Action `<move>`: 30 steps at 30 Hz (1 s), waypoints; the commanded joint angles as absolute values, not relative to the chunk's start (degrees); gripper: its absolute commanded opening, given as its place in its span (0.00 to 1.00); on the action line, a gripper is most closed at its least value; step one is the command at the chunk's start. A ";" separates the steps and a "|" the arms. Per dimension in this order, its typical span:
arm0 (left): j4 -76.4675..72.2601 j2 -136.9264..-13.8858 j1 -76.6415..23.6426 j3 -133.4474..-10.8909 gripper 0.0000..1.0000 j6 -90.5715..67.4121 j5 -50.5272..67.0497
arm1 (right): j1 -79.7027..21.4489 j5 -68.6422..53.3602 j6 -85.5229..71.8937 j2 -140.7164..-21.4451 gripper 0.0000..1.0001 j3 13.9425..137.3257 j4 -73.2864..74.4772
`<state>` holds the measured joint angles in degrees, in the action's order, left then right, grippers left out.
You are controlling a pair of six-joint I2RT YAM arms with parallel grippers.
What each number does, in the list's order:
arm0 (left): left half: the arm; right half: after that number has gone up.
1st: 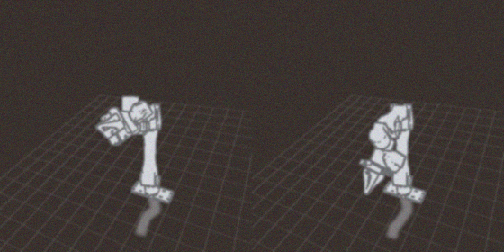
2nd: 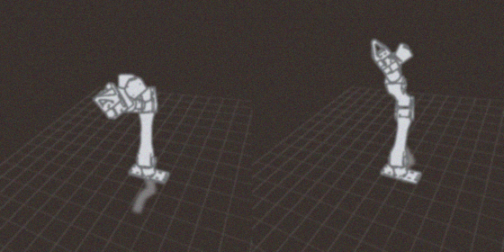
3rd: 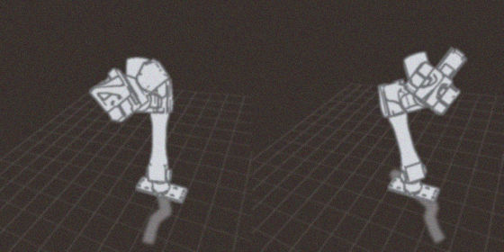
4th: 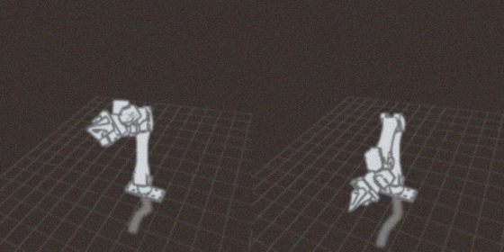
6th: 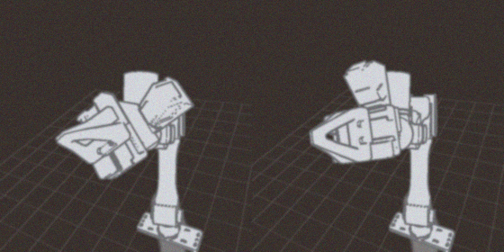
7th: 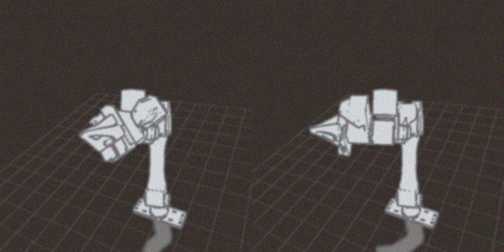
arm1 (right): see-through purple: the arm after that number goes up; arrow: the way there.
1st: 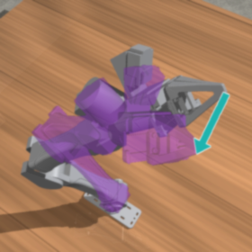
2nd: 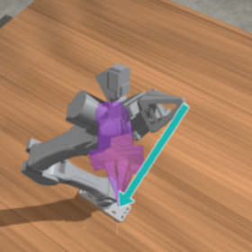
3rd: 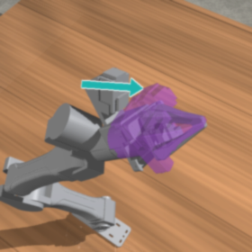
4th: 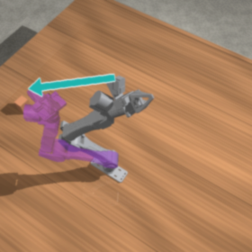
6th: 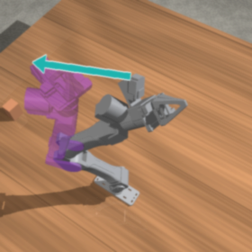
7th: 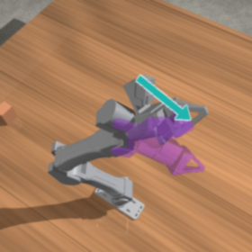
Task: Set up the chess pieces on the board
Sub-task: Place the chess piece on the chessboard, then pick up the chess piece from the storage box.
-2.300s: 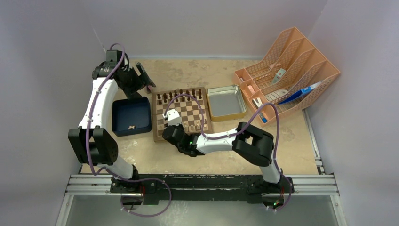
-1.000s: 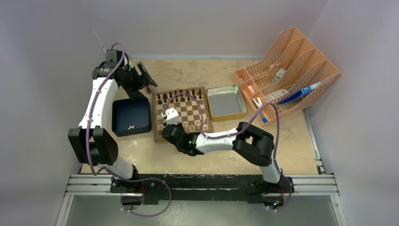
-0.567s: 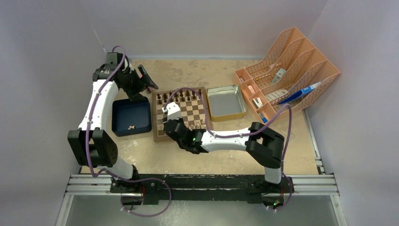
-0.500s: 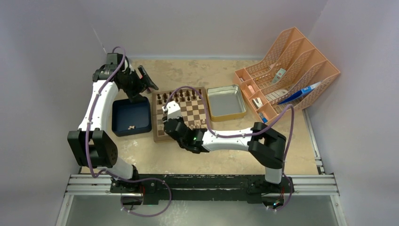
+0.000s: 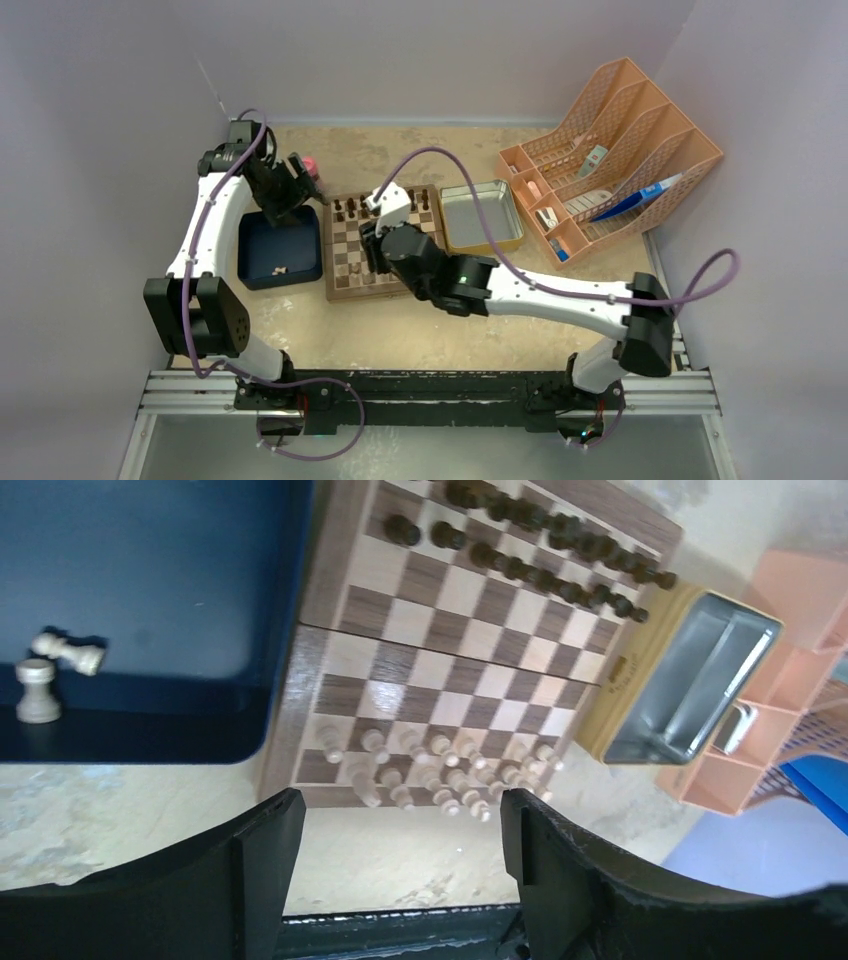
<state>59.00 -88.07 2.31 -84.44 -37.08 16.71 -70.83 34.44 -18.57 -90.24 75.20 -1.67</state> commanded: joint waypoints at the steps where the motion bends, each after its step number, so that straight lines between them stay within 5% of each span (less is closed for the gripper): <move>1: 62.04 -88.00 5.51 -82.59 0.69 -40.59 8.22 | -70.58 34.04 -16.98 -82.86 0.41 76.44 3.06; 20: 64.10 -99.83 12.92 -80.18 0.56 -54.82 -10.46 | -70.56 39.32 -13.63 -70.55 0.40 67.38 -0.89; 30: 57.94 -101.66 13.02 -73.28 0.56 -53.11 -4.54 | -70.54 39.07 -13.11 -71.24 0.40 68.04 1.06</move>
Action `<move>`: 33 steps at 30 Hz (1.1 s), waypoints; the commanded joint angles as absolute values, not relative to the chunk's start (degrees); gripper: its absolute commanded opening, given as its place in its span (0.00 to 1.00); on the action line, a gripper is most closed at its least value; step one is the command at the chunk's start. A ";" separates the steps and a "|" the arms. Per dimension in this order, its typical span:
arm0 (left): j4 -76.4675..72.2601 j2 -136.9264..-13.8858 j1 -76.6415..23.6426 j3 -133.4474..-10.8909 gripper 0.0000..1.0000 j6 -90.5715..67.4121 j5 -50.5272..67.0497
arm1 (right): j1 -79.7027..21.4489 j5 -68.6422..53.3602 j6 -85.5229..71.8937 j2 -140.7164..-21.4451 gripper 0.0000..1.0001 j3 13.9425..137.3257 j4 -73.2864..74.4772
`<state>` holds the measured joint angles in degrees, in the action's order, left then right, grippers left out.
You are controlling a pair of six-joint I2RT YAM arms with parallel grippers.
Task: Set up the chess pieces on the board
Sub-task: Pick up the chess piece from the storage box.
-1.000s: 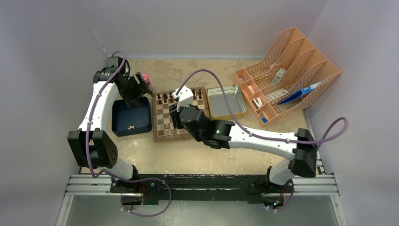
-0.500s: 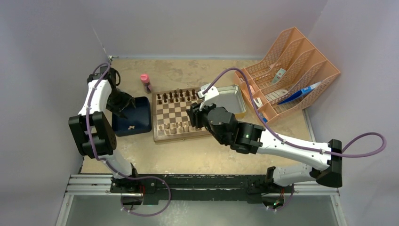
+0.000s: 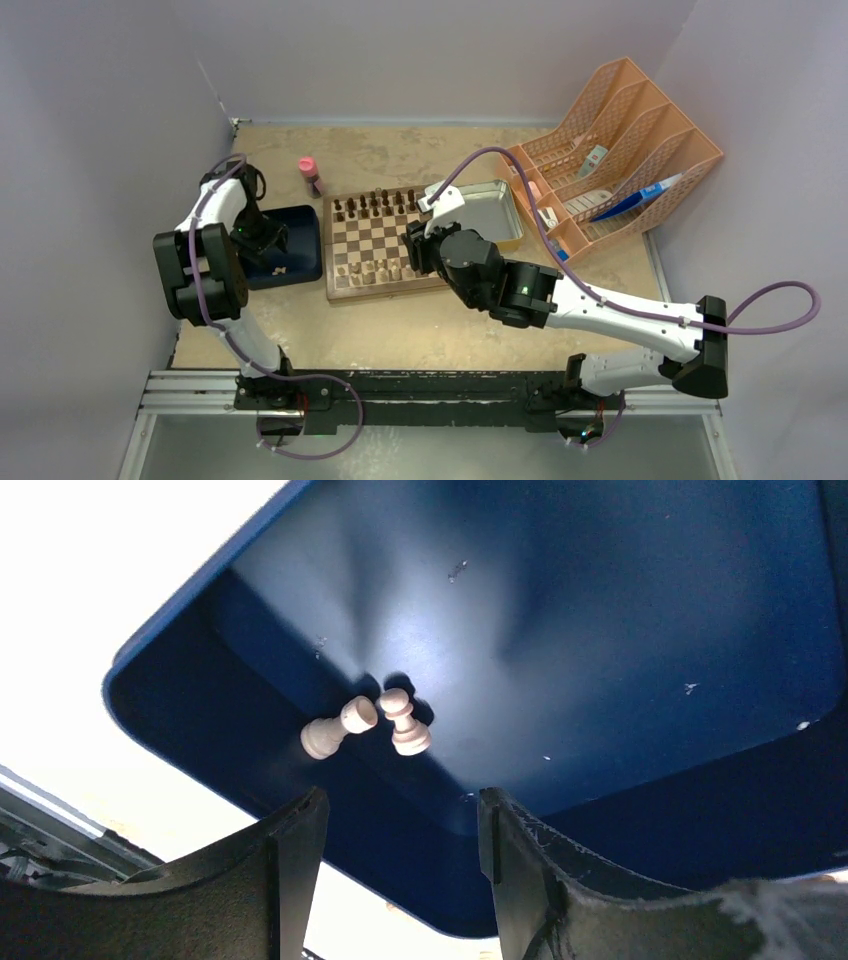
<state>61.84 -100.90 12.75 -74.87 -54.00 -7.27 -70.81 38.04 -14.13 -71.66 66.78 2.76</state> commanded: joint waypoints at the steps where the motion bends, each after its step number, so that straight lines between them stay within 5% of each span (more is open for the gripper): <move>1: 57.54 -102.35 13.09 -73.07 0.56 -52.39 -3.92 | -70.57 38.83 -13.02 -71.54 0.40 68.29 1.01; 17: 50.79 -107.45 13.37 -68.82 0.46 -52.19 -2.05 | -70.58 38.01 -12.60 -73.42 0.40 69.33 2.20; 26: 52.94 -107.13 13.75 -74.24 0.23 -54.56 -6.32 | -70.57 37.88 -11.45 -73.82 0.39 70.04 2.37; 30: 57.86 -107.32 13.88 -79.71 0.04 -55.74 -8.72 | -70.58 37.94 -11.82 -73.92 0.39 70.09 2.86; 33: 63.39 -106.35 14.02 -82.47 0.08 -59.59 -10.02 | -70.58 38.04 -12.21 -73.75 0.39 69.58 2.61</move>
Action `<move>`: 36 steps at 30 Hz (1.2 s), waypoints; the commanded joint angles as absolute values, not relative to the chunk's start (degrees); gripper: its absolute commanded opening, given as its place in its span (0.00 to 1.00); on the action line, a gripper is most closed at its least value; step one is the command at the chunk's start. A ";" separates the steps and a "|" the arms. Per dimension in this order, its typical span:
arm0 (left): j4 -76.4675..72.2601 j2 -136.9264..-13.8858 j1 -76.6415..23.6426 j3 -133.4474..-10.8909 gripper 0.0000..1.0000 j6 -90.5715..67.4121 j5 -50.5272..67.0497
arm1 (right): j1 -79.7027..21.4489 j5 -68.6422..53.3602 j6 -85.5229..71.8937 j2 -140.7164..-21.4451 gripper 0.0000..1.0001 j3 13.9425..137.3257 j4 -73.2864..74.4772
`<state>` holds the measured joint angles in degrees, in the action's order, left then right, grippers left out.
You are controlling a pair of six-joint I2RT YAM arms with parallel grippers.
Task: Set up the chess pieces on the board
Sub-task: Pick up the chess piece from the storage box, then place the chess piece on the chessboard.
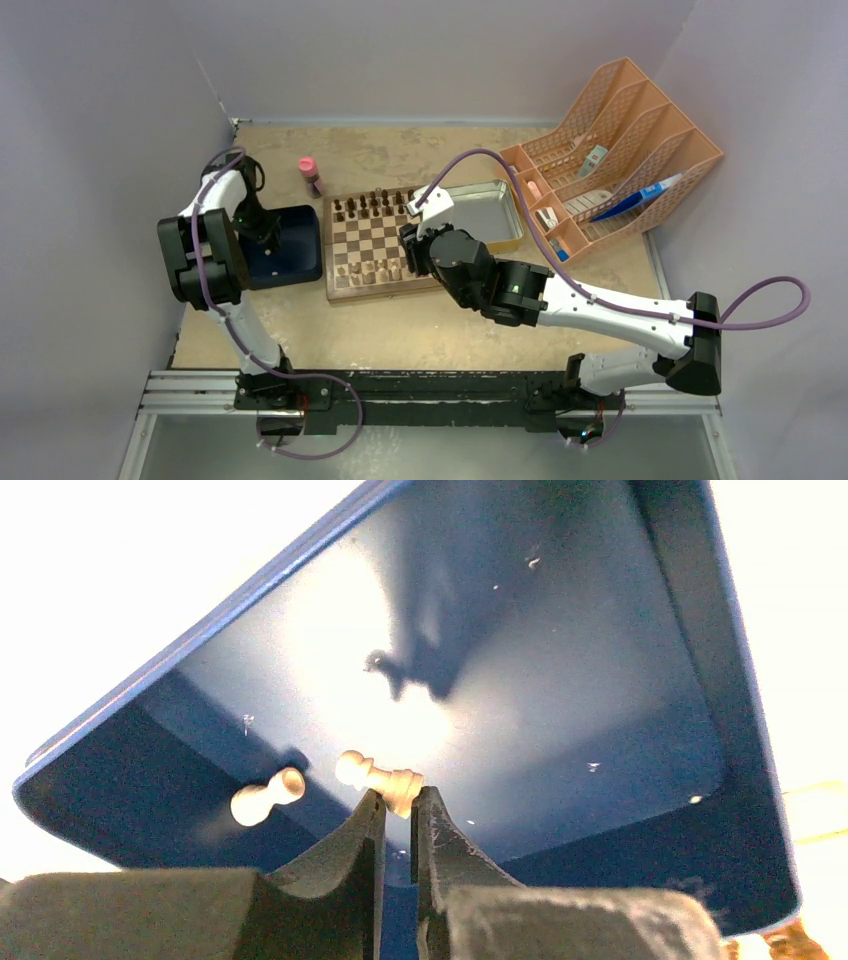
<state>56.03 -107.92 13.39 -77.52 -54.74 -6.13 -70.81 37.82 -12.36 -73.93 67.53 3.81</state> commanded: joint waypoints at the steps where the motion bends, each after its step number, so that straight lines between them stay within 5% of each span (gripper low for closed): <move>1: 65.16 -105.84 14.02 -83.45 0.11 -61.00 -10.55 | -70.58 37.95 -12.10 -73.66 0.39 69.46 2.26; 4: 68.73 -104.07 14.14 -85.54 0.17 -63.92 -11.69 | -70.51 37.78 -11.65 -73.75 0.39 69.35 1.41; 12: 67.94 -100.26 14.34 -84.05 0.05 -62.30 -7.23 | -70.58 37.47 -11.60 -72.48 0.39 68.01 0.83; 25: 60.20 -94.39 14.24 -79.59 0.05 -42.86 -0.63 | -69.13 32.09 -16.81 -72.67 0.39 68.87 2.97; 36: 57.32 -86.77 11.50 -77.34 0.06 -34.59 12.20 | -54.59 6.69 -27.60 -80.02 0.39 79.33 2.90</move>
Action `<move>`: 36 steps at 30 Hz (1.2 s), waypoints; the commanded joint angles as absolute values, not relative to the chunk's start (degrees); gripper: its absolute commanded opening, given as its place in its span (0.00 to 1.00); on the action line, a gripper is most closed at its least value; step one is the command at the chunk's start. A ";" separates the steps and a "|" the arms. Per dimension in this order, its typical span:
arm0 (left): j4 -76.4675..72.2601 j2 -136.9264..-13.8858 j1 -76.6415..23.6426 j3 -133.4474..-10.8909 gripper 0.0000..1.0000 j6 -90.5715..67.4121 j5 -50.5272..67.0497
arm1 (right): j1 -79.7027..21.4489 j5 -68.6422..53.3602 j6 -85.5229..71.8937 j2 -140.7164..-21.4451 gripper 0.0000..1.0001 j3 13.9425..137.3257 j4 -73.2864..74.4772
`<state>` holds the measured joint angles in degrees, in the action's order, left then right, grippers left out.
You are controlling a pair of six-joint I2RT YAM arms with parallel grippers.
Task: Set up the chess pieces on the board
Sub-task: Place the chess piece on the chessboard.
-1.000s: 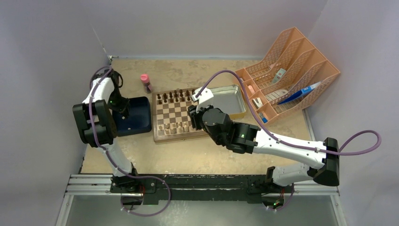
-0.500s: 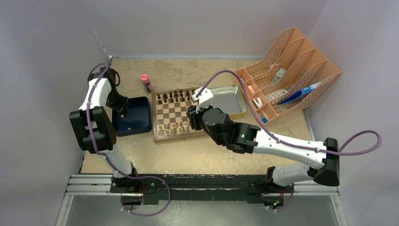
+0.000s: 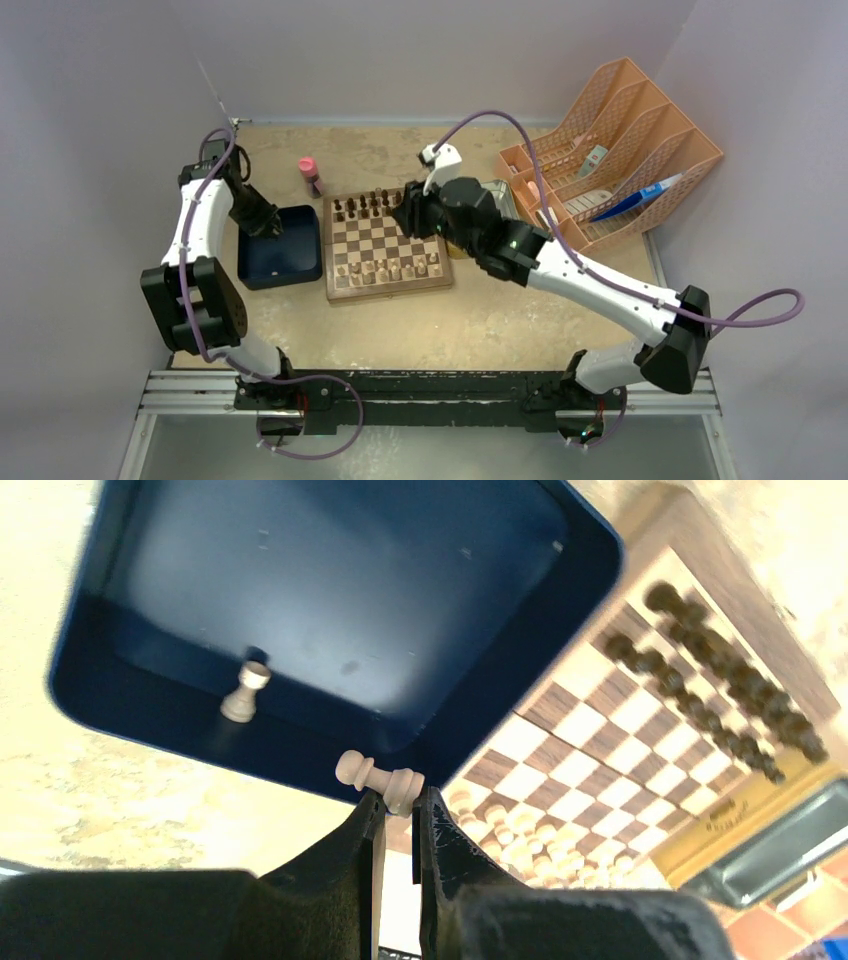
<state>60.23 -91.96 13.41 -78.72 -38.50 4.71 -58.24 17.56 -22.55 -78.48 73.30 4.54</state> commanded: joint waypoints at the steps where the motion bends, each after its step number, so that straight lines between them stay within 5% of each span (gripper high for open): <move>1: 56.11 -85.36 11.00 -76.83 0.06 -34.36 14.61 | -53.66 5.37 -28.45 -81.08 0.39 81.17 3.25; 11: 44.59 -76.86 4.14 -76.54 0.07 -31.95 28.03 | -44.25 -10.33 -38.78 -95.27 0.42 104.67 15.43; 25: 15.84 -69.42 -5.49 -64.34 0.05 -20.20 47.17 | -33.78 -32.57 -43.95 -98.23 0.41 103.97 16.42; 36: 7.01 -65.81 -7.94 -58.80 0.05 9.32 64.71 | -29.04 -45.71 -36.61 -100.36 0.39 103.73 23.63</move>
